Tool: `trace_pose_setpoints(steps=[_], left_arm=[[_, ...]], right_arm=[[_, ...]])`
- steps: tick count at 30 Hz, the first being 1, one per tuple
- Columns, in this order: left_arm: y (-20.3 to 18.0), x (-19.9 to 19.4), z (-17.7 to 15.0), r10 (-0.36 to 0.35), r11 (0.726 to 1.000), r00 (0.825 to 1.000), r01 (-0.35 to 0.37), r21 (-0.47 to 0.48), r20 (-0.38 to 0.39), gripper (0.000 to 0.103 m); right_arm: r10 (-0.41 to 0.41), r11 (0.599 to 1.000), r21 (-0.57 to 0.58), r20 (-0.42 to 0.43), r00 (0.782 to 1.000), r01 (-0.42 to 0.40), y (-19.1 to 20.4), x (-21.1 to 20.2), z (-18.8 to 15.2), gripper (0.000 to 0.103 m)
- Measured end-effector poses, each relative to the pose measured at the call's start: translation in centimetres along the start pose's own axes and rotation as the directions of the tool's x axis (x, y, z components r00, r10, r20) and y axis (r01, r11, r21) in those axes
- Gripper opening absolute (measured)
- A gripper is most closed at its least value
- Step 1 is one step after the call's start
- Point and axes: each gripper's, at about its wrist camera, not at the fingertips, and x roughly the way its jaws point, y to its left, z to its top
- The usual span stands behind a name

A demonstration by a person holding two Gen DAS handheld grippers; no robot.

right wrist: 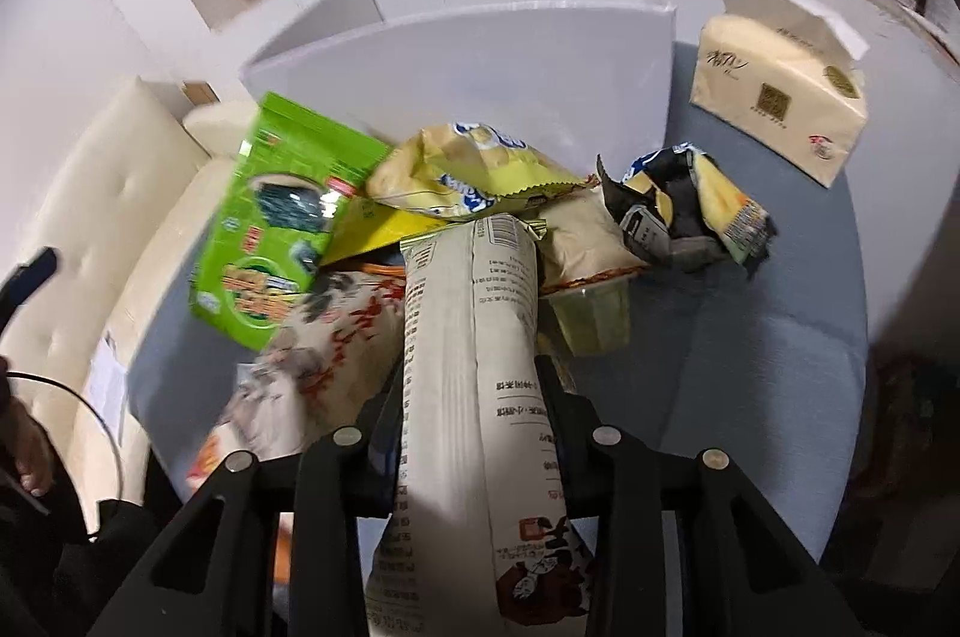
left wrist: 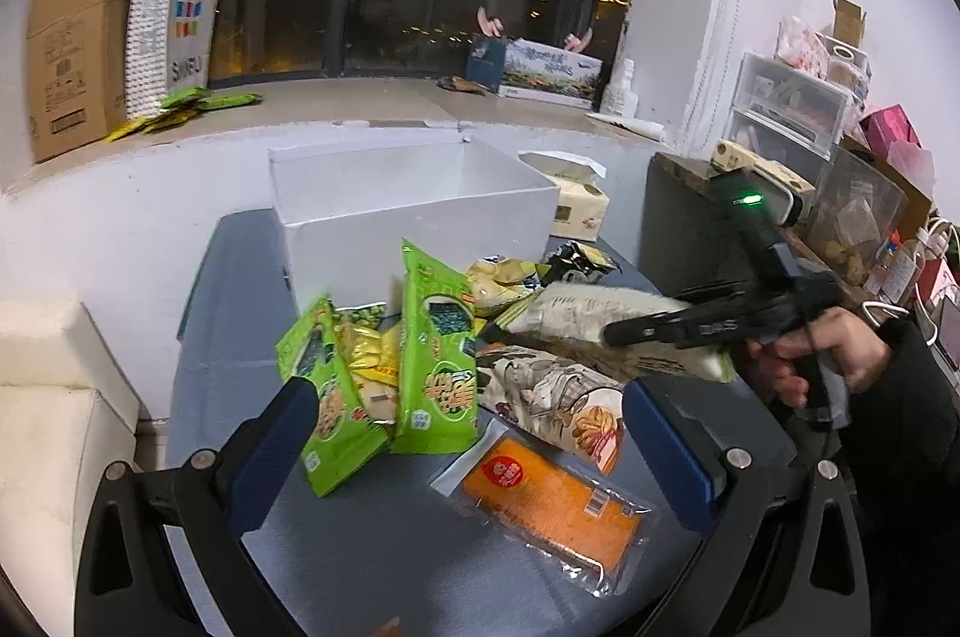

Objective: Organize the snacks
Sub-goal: 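Grasp the tall printed paper snack bag with the right gripper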

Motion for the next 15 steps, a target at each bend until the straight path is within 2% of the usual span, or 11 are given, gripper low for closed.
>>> trace_pose_setpoints(steps=[5,8,11,15], left_arm=[[0.5,3.8,1.4,-0.013,1.000,0.998,0.013,0.000,-0.063,0.103],[1.3,7.0,2.2,-0.029,1.000,0.993,0.028,-0.007,-0.111,0.103],[2.2,10.6,2.6,-0.016,1.000,0.985,0.015,-0.003,-0.171,0.103],[2.9,14.8,2.3,-0.003,1.000,0.964,0.006,0.011,-0.264,0.101]], right_arm=[[0.050,0.998,0.029,0.134,0.990,-0.054,0.6,-5.4,-3.2,0.039],[0.068,0.994,0.067,0.244,0.967,-0.087,1.2,-8.3,-5.0,0.039],[0.069,0.989,0.098,0.352,0.933,-0.110,2.0,-11.2,-7.7,0.039],[0.062,0.984,0.121,0.437,0.897,-0.127,3.7,-13.6,-9.1,0.039]])
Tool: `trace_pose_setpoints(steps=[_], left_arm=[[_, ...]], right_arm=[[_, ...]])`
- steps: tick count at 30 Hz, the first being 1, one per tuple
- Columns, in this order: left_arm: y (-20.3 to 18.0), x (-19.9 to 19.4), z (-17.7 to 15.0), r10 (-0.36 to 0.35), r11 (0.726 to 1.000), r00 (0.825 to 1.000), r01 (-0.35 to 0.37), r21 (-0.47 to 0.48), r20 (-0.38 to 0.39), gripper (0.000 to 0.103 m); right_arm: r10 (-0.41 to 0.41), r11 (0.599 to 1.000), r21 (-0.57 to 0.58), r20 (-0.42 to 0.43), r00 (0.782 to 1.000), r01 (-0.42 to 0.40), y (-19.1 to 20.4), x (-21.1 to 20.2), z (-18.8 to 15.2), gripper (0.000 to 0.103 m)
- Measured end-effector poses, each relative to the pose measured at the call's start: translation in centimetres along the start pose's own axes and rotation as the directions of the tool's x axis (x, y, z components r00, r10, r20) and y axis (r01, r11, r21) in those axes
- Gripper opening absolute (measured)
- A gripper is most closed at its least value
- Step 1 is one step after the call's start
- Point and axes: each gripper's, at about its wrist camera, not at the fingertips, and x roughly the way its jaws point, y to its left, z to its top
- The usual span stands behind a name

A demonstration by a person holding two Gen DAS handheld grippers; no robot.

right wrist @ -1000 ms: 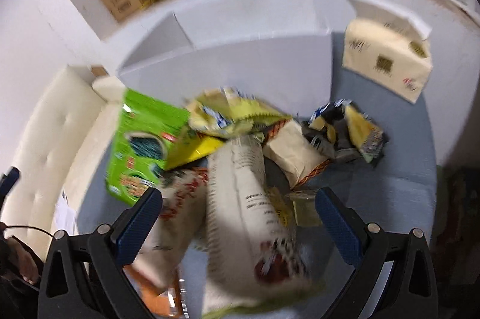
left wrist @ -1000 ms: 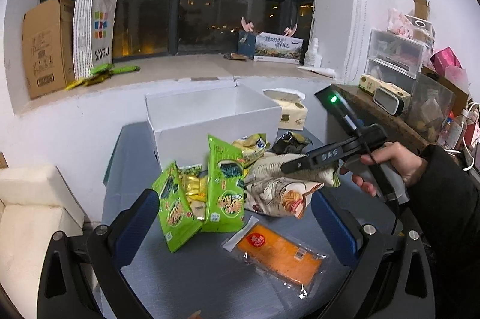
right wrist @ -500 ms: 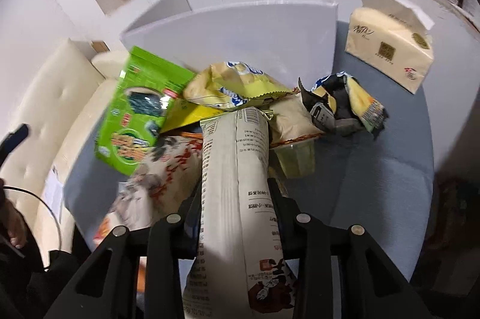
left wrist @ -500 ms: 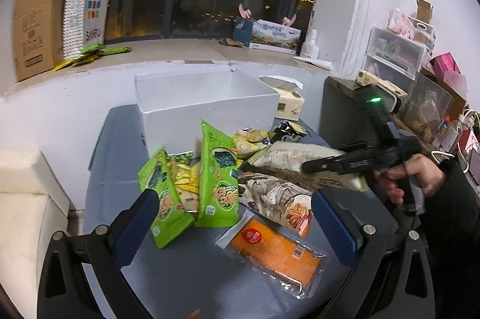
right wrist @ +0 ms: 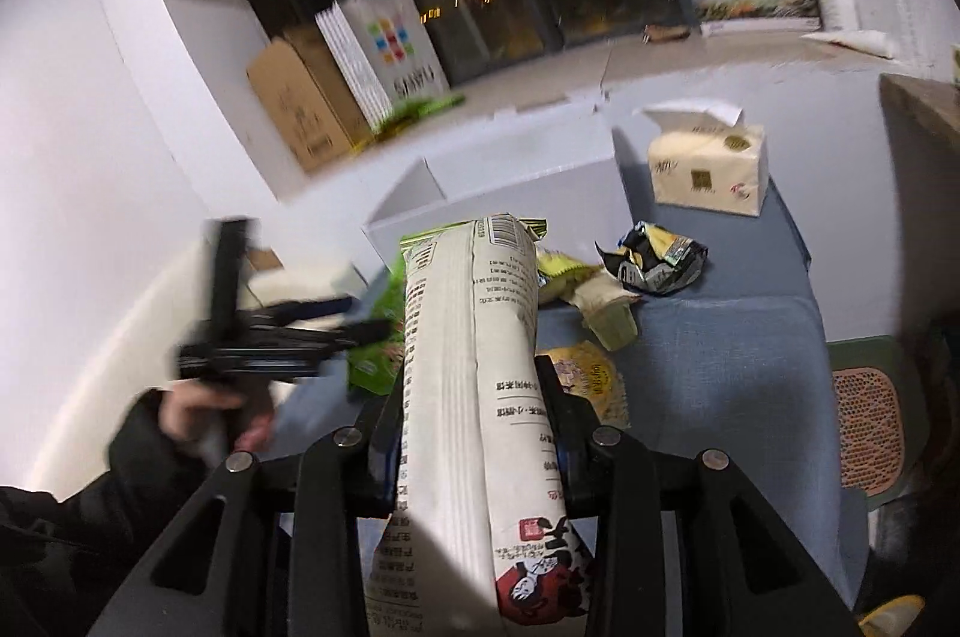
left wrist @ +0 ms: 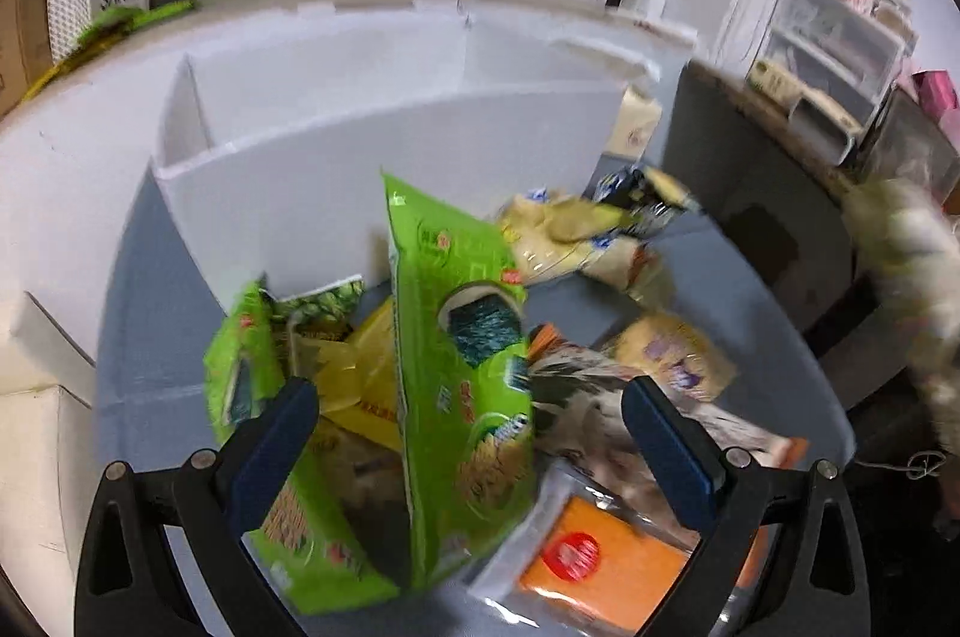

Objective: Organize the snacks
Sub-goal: 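Grasp the tall printed paper snack bag with the right gripper, then lower the paper bag into the white box while left gripper drops a green pack in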

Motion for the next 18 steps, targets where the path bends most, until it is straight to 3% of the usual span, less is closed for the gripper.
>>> trace_pose_setpoints(steps=[1,2,3,5,6,9,12,15,18], left_arm=[[0.1,0.5,0.0,0.011,1.000,1.000,-0.011,-0.002,-0.013,0.098],[0.2,0.7,0.0,0.015,1.000,1.000,-0.015,-0.005,-0.017,0.086],[0.3,0.9,-0.1,-0.001,1.000,1.000,0.001,-0.010,-0.019,0.061],[0.6,0.8,-0.3,-0.030,0.999,0.999,0.029,-0.034,-0.029,0.025],[0.7,0.2,-0.5,-0.052,0.997,0.999,0.052,-0.052,-0.008,0.016],[0.2,-1.9,-0.8,-0.023,0.999,0.998,0.025,-0.030,0.062,0.015],[0.3,-4.5,-1.1,-0.052,0.997,0.991,0.059,-0.056,0.124,0.015],[0.7,-7.4,-0.7,-0.079,0.991,0.975,0.100,-0.092,0.207,0.014],[1.2,-10.3,0.9,-0.083,0.983,0.948,0.128,-0.129,0.306,0.015]], right_arm=[[0.001,1.000,0.003,0.017,1.000,-0.001,0.3,-0.4,-0.2,0.039],[0.008,1.000,0.004,0.025,1.000,-0.008,0.1,-0.3,-0.2,0.039],[0.013,1.000,0.005,0.033,0.999,-0.014,0.2,-0.5,-0.3,0.039],[0.011,1.000,-0.001,0.031,0.999,-0.011,0.1,0.2,-0.1,0.039],[-0.006,1.000,-0.006,0.033,0.999,0.006,0.1,0.5,-0.1,0.039],[-0.021,1.000,-0.007,0.050,0.999,0.022,0.3,0.5,-0.2,0.039],[-0.024,1.000,-0.005,0.052,0.998,0.024,0.0,1.3,0.0,0.039],[-0.036,0.999,-0.009,0.065,0.997,0.037,0.3,1.6,0.2,0.039],[-0.056,0.998,-0.023,0.079,0.995,0.058,0.8,2.2,1.3,0.039]])
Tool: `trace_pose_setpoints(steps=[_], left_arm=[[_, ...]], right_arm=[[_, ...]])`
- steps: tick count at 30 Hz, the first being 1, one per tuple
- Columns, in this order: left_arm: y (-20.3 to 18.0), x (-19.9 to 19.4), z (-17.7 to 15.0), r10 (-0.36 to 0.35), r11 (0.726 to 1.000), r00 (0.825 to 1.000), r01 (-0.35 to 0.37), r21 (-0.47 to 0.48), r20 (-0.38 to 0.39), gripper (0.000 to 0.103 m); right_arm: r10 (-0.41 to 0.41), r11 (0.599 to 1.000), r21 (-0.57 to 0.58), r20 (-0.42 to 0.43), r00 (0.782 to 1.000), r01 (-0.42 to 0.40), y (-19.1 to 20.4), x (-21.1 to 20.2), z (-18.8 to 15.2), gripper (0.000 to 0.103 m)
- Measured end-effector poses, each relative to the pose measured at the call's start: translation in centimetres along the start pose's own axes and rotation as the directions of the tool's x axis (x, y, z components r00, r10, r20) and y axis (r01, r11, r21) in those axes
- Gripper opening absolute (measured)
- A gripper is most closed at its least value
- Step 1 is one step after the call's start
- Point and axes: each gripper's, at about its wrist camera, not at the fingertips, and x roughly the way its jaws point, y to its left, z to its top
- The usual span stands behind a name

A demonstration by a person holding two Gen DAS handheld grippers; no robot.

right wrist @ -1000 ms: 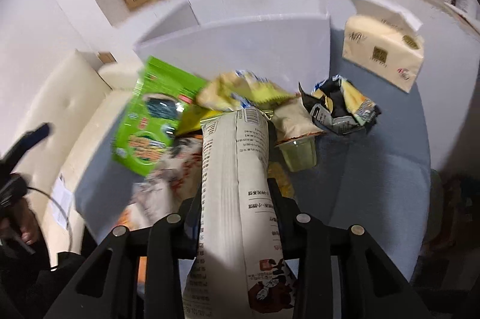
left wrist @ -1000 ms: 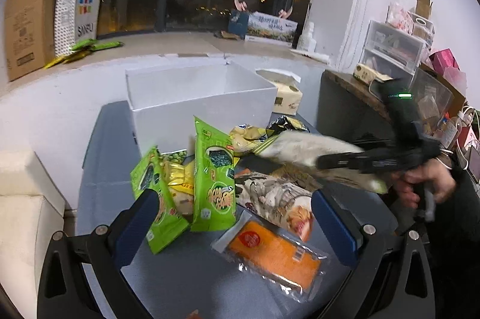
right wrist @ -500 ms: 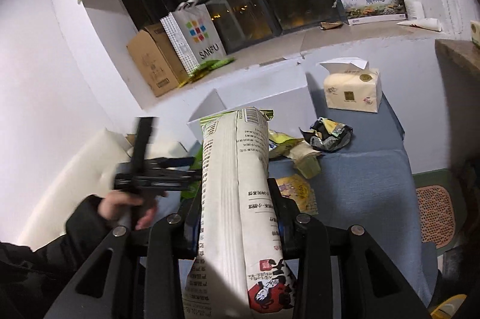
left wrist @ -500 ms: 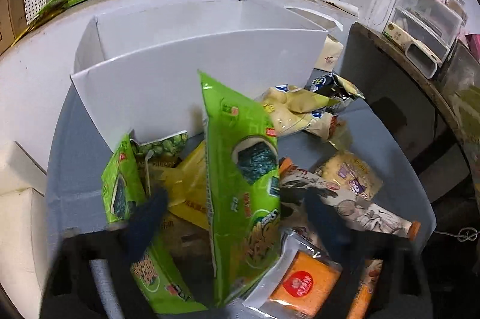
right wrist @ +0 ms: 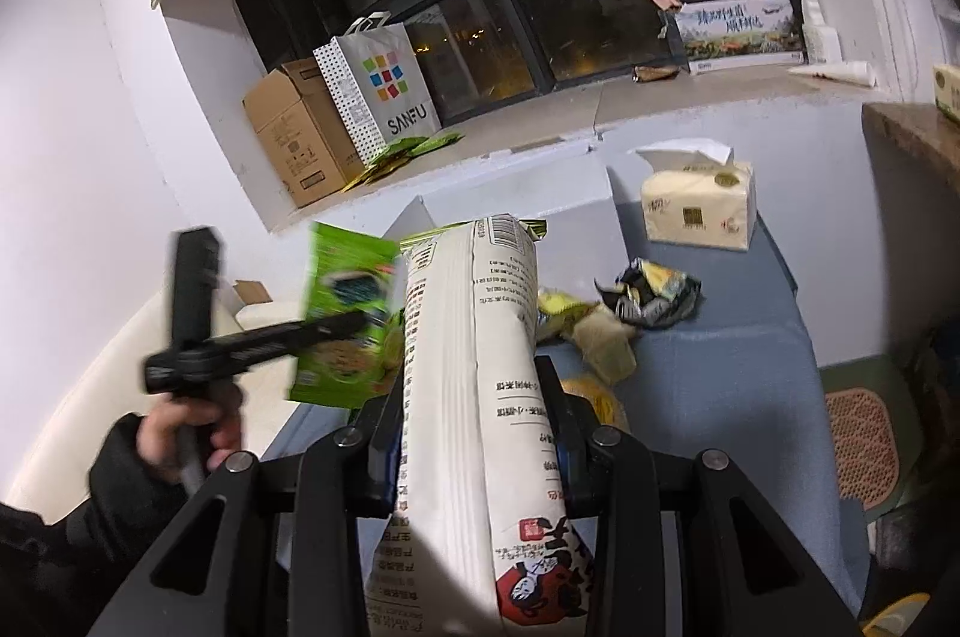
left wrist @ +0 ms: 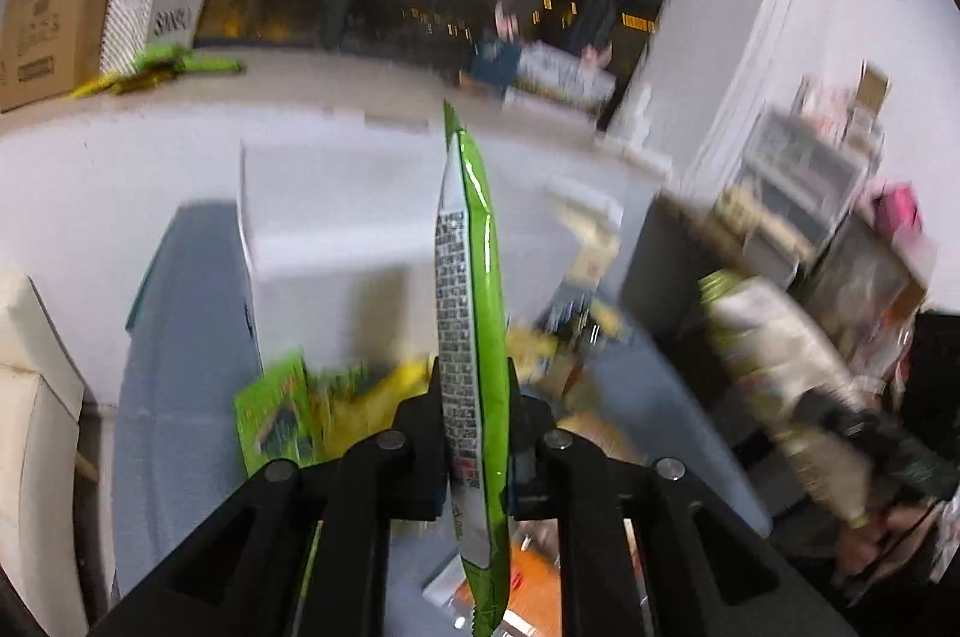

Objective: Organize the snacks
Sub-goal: 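Lower the paper bag into the white box while left gripper drops a green pack in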

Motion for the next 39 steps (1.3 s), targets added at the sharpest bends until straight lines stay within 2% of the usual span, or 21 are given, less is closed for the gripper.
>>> trace_pose_setpoints(steps=[4,8,11,15,20,22,23,24,25,26,27,29,31,33,36,39], left_arm=[[0.3,-0.9,4.2,0.021,1.000,0.997,-0.019,-0.020,0.080,0.015],[1.0,1.5,8.5,0.060,0.998,0.995,-0.058,-0.025,0.083,0.015],[2.2,5.1,11.4,0.142,0.990,0.989,-0.141,-0.031,0.049,0.015],[4.4,9.9,13.2,0.164,0.984,0.986,-0.166,-0.069,-0.043,0.015],[5.6,13.5,13.2,0.201,0.977,0.974,-0.207,-0.044,-0.106,0.015],[5.9,14.6,13.2,0.216,0.974,0.965,-0.223,-0.034,-0.149,0.019],[5.9,14.9,13.1,0.231,0.971,0.959,-0.238,-0.026,-0.167,0.036],[5.8,15.0,13.0,0.237,0.970,0.955,-0.243,-0.016,-0.177,0.071],[5.5,14.8,12.8,0.241,0.970,0.954,-0.245,0.000,-0.177,0.089],[5.2,14.2,12.8,0.245,0.969,0.959,-0.246,0.011,-0.140,0.103],[4.8,13.5,12.7,0.259,0.966,0.961,-0.257,0.028,-0.094,0.103],[4.5,12.6,12.6,0.272,0.962,0.960,-0.269,0.045,-0.060,0.103],[4.3,11.4,12.5,0.245,0.969,0.969,-0.243,0.039,-0.035,0.103],[3.9,9.9,12.6,0.259,0.965,0.966,-0.259,0.028,0.005,0.103],[2.9,7.1,12.9,0.250,0.967,0.964,-0.254,0.035,0.088,0.103],[2.5,3.4,12.7,0.191,0.981,0.961,-0.192,-0.018,0.201,0.103]], right_arm=[[-0.028,0.999,-0.038,0.020,0.999,0.029,0.8,2.2,3.4,0.039],[-0.094,0.993,-0.067,0.021,0.995,0.095,1.0,7.1,9.4,0.039],[-0.153,0.986,-0.071,0.015,0.988,0.154,0.9,11.2,13.1,0.039],[-0.198,0.979,-0.049,-0.020,0.980,0.197,-0.2,17.5,17.2,0.039],[-0.253,0.967,-0.045,-0.110,0.961,0.249,-2.1,23.6,19.0,0.039],[-0.260,0.966,-0.047,-0.121,0.958,0.256,-2.6,24.8,19.0,0.039],[-0.252,0.968,-0.035,-0.134,0.958,0.250,-2.9,25.4,18.8,0.040],[-0.227,0.974,-0.018,-0.157,0.961,0.227,-3.2,26.0,18.8,0.044],[-0.195,0.980,-0.003,-0.188,0.963,0.198,-3.5,26.7,18.5,0.050],[-0.183,0.982,0.004,-0.212,0.960,0.188,-3.6,27.0,18.3,0.079],[-0.177,0.983,0.005,-0.222,0.959,0.183,-3.8,27.3,18.2,0.103],[-0.196,0.981,-0.021,-0.194,0.961,0.195,-3.5,27.0,18.1,0.103],[-0.215,0.976,-0.082,-0.154,0.964,0.204,-2.6,25.9,17.9,0.103],[-0.214,0.974,-0.108,-0.126,0.969,0.201,-1.8,24.9,17.8,0.103],[-0.153,0.981,-0.127,-0.069,0.986,0.143,-0.7,22.4,18.0,0.103],[-0.099,0.985,-0.142,-0.001,0.995,0.097,0.3,19.7,17.7,0.103]])
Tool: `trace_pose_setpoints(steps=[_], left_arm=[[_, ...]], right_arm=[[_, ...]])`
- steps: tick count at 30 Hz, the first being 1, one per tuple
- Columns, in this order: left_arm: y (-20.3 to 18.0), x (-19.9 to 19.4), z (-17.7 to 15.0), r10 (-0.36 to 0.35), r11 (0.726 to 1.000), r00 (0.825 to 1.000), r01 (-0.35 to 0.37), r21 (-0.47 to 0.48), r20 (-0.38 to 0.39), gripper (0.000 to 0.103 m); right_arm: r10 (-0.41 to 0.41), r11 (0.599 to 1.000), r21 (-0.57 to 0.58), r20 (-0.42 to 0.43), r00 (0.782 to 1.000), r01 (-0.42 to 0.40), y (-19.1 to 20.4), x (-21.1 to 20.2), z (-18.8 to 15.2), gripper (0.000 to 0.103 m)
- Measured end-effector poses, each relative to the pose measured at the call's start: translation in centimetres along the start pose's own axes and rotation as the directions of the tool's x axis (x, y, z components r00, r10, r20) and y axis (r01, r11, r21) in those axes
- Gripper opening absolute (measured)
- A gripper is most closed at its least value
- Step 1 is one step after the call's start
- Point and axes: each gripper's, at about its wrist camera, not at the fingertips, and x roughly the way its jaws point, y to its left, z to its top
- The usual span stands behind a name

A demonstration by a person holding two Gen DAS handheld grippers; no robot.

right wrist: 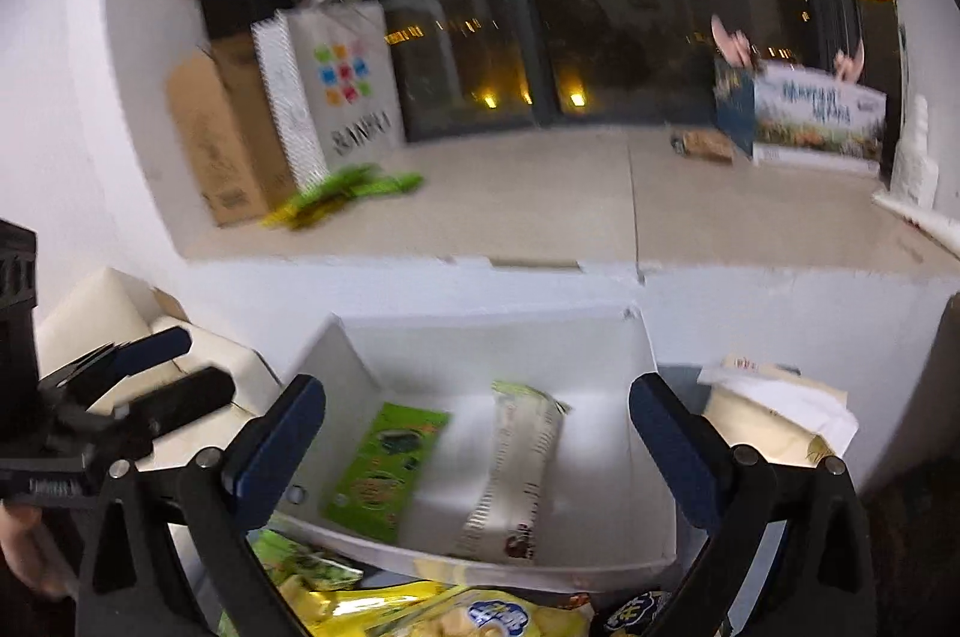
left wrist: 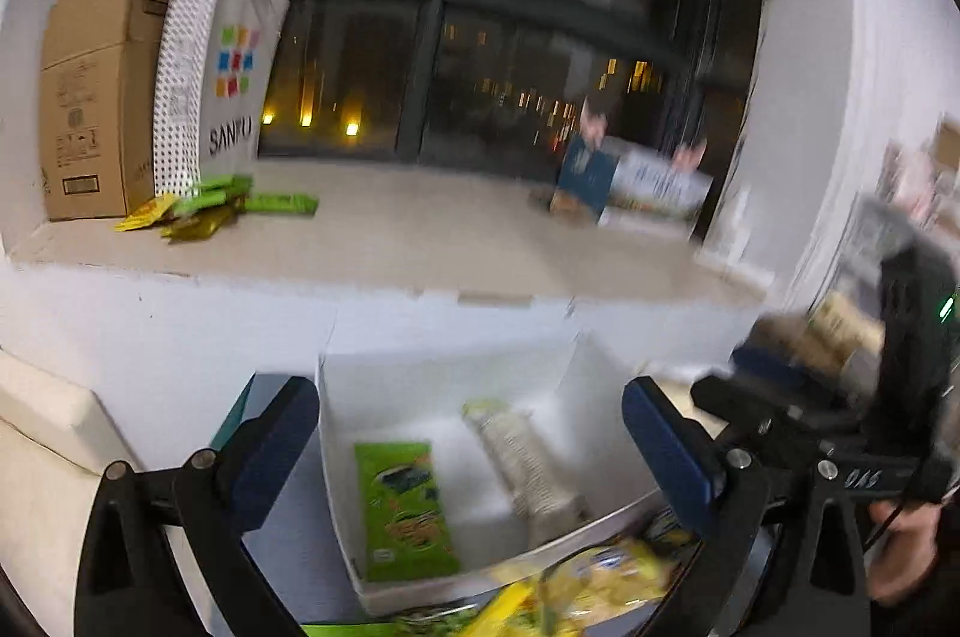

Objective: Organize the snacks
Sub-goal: 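Lower the paper bag into the white box while left gripper drops a green pack in, then withdraw both grippers from the white box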

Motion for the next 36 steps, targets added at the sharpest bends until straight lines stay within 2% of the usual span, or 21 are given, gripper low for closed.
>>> trace_pose_setpoints(steps=[2,5,8,10,13,17,20,24,28,33,36], left_arm=[[0.2,-2.1,0.1,-0.034,0.999,0.999,0.034,-0.039,0.022,0.103],[-0.2,-4.9,-0.3,-0.111,0.994,0.993,0.110,-0.028,-0.026,0.103],[-1.6,-8.0,-1.3,-0.081,0.995,0.997,0.080,0.065,0.005,0.103],[-2.3,-9.9,-2.4,-0.085,0.992,0.996,0.083,0.096,0.016,0.103],[-2.7,-12.4,-4.4,-0.134,0.987,0.991,0.132,0.097,0.022,0.103],[-2.6,-15.2,-7.4,-0.142,0.988,0.989,0.139,0.073,0.033,0.103],[-2.4,-16.8,-9.5,-0.156,0.987,0.988,0.154,0.051,0.023,0.103],[-2.3,-18.4,-11.9,-0.163,0.986,0.987,0.163,0.040,0.006,0.103],[-2.9,-19.3,-13.2,-0.162,0.985,0.987,0.163,0.060,-0.015,0.103],[-3.4,-20.3,-13.2,-0.170,0.983,0.985,0.170,0.067,0.005,0.103],[-3.6,-20.8,-13.1,-0.167,0.983,0.986,0.165,0.077,0.018,0.103]], right_arm=[[0.027,1.000,-0.006,0.026,0.999,-0.027,0.3,-1.9,0.1,0.103],[0.089,0.996,-0.021,0.004,0.996,-0.088,0.8,-4.2,0.1,0.103],[0.129,0.992,-0.021,0.045,0.991,-0.128,1.3,-7.5,-0.4,0.103],[0.132,0.991,-0.036,0.082,0.988,-0.129,1.9,-9.8,-1.0,0.103],[0.140,0.990,-0.046,0.149,0.979,-0.135,2.7,-13.4,-2.3,0.103],[0.166,0.986,-0.050,0.192,0.967,-0.160,3.3,-17.0,-5.3,0.103],[0.156,0.987,-0.078,0.206,0.966,-0.143,4.0,-19.4,-8.2,0.103],[0.098,0.992,-0.104,0.213,0.972,-0.077,4.9,-22.3,-12.3,0.103],[0.108,0.994,-0.053,0.190,0.976,-0.099,4.5,-23.7,-15.5,0.103],[0.043,0.998,-0.053,0.156,0.987,-0.035,4.3,-23.9,-16.9,0.103],[0.058,0.998,-0.047,0.156,0.986,-0.052,4.2,-24.1,-17.0,0.103]])
